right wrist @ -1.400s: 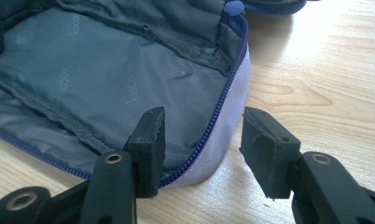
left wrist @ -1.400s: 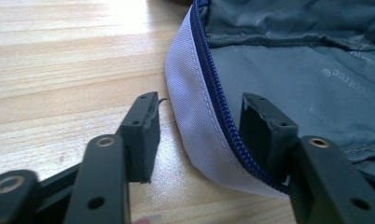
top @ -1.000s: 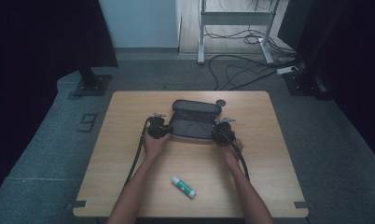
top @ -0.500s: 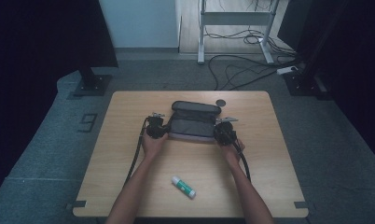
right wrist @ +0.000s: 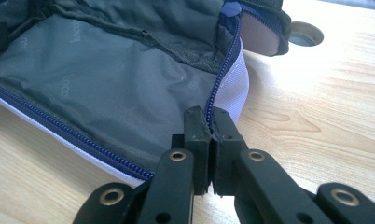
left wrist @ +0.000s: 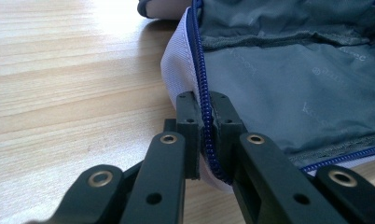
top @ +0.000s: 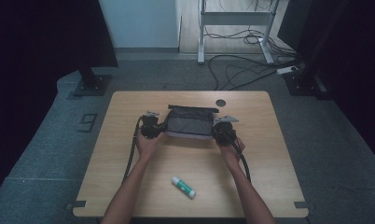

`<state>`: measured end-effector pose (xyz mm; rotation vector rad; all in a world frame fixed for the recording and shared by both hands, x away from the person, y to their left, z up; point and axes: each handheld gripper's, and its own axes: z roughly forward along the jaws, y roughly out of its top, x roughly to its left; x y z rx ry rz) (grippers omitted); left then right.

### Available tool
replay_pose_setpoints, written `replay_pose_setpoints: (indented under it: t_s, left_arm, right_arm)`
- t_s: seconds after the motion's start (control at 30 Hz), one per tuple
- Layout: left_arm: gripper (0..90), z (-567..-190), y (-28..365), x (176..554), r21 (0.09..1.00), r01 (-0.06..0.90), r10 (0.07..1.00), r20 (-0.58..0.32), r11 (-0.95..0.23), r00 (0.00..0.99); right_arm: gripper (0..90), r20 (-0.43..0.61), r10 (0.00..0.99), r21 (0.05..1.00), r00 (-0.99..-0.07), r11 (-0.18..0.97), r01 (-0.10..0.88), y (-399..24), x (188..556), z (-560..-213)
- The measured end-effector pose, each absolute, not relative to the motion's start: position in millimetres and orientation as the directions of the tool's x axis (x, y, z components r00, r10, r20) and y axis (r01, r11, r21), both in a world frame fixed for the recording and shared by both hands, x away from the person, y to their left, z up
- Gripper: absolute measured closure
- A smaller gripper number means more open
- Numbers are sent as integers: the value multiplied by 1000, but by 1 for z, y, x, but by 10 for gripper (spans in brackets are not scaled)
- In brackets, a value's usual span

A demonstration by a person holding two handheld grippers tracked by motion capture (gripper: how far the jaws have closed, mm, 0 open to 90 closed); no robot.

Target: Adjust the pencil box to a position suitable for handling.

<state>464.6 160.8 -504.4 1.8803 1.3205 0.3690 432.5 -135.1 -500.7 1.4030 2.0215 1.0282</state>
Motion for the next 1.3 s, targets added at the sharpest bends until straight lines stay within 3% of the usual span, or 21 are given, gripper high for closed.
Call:
replay_pose_setpoints:
  t_s: [1.3]
  left_arm:
    - [867, -475, 174, 440, 771, 623, 872, -209, -132, 444]
  right_arm:
    - [871, 24, 912, 849, -410, 198, 490, -130, 406, -470]
